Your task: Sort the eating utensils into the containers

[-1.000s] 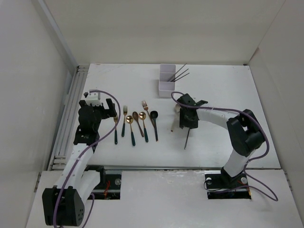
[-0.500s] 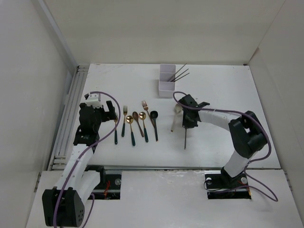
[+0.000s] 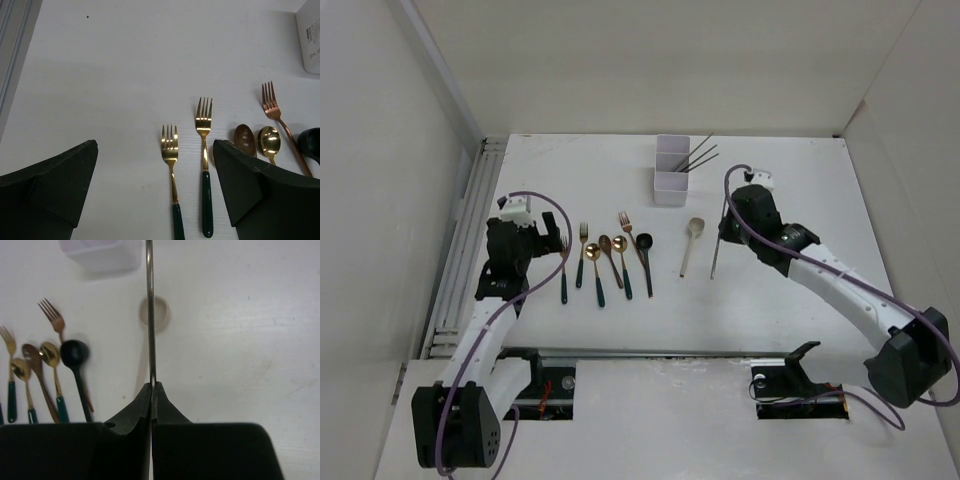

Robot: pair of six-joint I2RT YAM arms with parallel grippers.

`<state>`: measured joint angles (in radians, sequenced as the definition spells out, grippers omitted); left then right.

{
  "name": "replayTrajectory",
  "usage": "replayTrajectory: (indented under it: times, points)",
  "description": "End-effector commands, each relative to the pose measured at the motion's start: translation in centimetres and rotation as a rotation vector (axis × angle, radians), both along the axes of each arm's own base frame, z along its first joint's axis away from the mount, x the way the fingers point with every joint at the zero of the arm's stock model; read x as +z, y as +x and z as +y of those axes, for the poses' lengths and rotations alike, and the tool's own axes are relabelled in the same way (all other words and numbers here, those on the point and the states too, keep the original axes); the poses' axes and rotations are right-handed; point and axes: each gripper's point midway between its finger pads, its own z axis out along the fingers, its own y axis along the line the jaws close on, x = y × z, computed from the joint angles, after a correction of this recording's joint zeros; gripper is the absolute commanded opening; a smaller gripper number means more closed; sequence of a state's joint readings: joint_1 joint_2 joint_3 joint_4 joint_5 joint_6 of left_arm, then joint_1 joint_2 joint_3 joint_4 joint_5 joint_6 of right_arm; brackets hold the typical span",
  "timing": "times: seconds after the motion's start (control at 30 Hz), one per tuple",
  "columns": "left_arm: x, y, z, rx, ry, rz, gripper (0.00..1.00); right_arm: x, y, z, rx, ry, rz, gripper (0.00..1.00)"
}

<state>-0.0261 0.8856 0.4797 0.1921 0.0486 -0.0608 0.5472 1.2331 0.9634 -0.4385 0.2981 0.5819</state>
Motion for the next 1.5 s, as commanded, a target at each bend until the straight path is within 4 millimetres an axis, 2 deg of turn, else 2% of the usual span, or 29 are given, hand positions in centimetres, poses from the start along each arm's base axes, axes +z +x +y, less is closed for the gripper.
replayTrajectory:
  times: [0.0, 0.03, 0.1, 0.13, 0.17, 0.2, 0.23, 0.27, 0.33, 0.37, 0.43, 0.47, 0.5, 0.57, 0.6, 0.63, 0.67, 0.8, 0.83, 0.9, 0.93, 1.07, 1.17, 1.2, 1.23, 1.27, 1.33, 1.4, 1.47]
  points:
    - [3.1, 1.5, 0.7, 0.016, -0.007, -0.086, 1.0, 7.7, 3.5, 1.6, 0.002, 0.053, -0.258, 0.0]
    - [3.5, 1.9, 0.7, 0.016, -0.007, -0.097, 1.0, 8.9, 4.4, 1.8, 0.003, 0.043, -0.311, 0.0]
    - [4.0, 2.3, 1.0, 0.025, -0.006, -0.108, 1.0, 13.7, 7.0, 2.5, -0.024, 0.088, -0.484, 0.0]
    - [4.2, 2.6, 1.1, 0.026, -0.009, -0.108, 1.0, 15.0, 8.2, 2.6, -0.026, 0.084, -0.532, 0.0]
    - [4.4, 2.7, 1.5, 0.035, -0.008, -0.117, 1.0, 14.9, 10.2, 3.9, 0.01, 0.041, -0.564, 0.0]
    - [4.5, 3.0, 1.5, 0.035, -0.008, -0.116, 1.0, 17.5, 11.7, 4.6, 0.028, 0.056, -0.621, 0.0]
    - [4.0, 3.1, 1.9, 0.044, 0.001, -0.101, 1.0, 17.9, 13.2, 4.9, 0.043, 0.044, -0.638, 0.0]
    - [4.2, 3.3, 2.4, 0.057, 0.002, -0.097, 1.0, 15.9, 15.1, 6.5, 0.085, 0.009, -0.616, 0.0]
    - [4.4, 3.6, 2.9, 0.072, 0.002, -0.088, 1.0, 18.8, 17.6, 7.5, 0.11, 0.059, -0.71, 0.0]
    - [4.3, 3.9, 3.3, 0.081, 0.002, -0.076, 1.0, 17.4, 19.2, 8.1, 0.118, 0.057, -0.701, 0.0]
    - [3.9, 4.1, 3.9, 0.097, 0.001, -0.041, 1.0, 19.6, 20.9, 8.4, 0.093, 0.102, -0.788, 0.0]
    - [3.4, 4.4, 4.4, 0.11, 0.0, -0.016, 1.0, 19.7, 21.5, 8.7, 0.09, 0.112, -0.809, 0.0]
    - [3.7, 4.7, 4.5, 0.11, 0.0, -0.01, 1.0, 18.3, 22.6, 9.3, 0.09, 0.111, -0.808, 0.0]
    - [3.8, 5.2, 5.1, 0.128, 0.03, 0.005, 1.0, 19.4, 23.8, 9.7, 0.096, 0.13, -0.871, 0.0]
    - [4.2, 5.8, 5.5, 0.148, 0.038, 0.003, 1.0, 19.1, 24.3, 10.3, 0.11, 0.135, -0.874, 0.0]
    - [4.2, 6.0, 6.0, 0.17, 0.045, 0.012, 1.0, 17.5, 25.5, 10.4, 0.117, 0.128, -0.861, 0.0]
    - [4.2, 6.2, 6.5, 0.205, 0.047, 0.016, 1.0, 17.4, 25.9, 10.6, 0.116, 0.132, -0.871, 0.0]
    - [4.0, 7.4, 7.0, 0.224, 0.054, 0.033, 1.0, 16.5, 26.7, 10.3, 0.072, 0.152, -0.936, 0.0]
    - [3.8, 7.7, 6.8, 0.207, 0.058, 0.041, 1.0, 15.2, 27.0, 10.5, 0.075, 0.145, -0.918, 0.0]
    - [3.9, 8.2, 6.6, 0.193, 0.052, 0.035, 1.0, 15.3, 27.2, 10.6, 0.074, 0.146, -0.922, 0.0]
    - [3.5, 8.3, 6.6, 0.193, 0.052, 0.045, 1.0, 14.6, 27.5, 10.8, 0.076, 0.141, -0.911, 0.0]
    - [4.4, 8.6, 7.7, 0.247, 0.072, 0.004, 1.0, 11.9, 27.8, 10.7, 0.07, 0.12, -0.867, 0.0]
    - [4.3, 8.8, 8.0, 0.249, 0.102, 0.004, 1.0, 8.9, 27.5, 10.0, 0.008, 0.045, -0.796, 0.0]
    - [4.5, 8.9, 8.0, 0.25, 0.102, -0.005, 1.0, 8.9, 27.3, 10.3, 0.002, 0.044, -0.795, 0.0]
    - [4.7, 8.9, 8.3, 0.258, 0.116, -0.012, 1.0, 7.3, 27.3, 10.3, 0.01, 0.021, -0.751, 0.0]
    - [4.2, 8.7, 8.3, 0.258, 0.116, 0.0, 1.0, 7.6, 27.5, 10.4, 0.011, 0.019, -0.747, 0.0]
    - [3.9, 8.6, 8.4, 0.268, 0.12, 0.002, 1.0, 5.7, 27.6, 10.4, 0.023, -0.012, -0.686, 0.0]
    - [4.2, 8.6, 8.3, 0.26, 0.116, -0.008, 1.0, 5.7, 27.6, 10.4, 0.023, -0.013, -0.686, 0.12]
    - [3.8, 8.4, 8.2, 0.263, 0.105, 0.0, 1.0, 6.7, 27.1, 10.2, 0.02, -0.006, -0.698, 0.27]
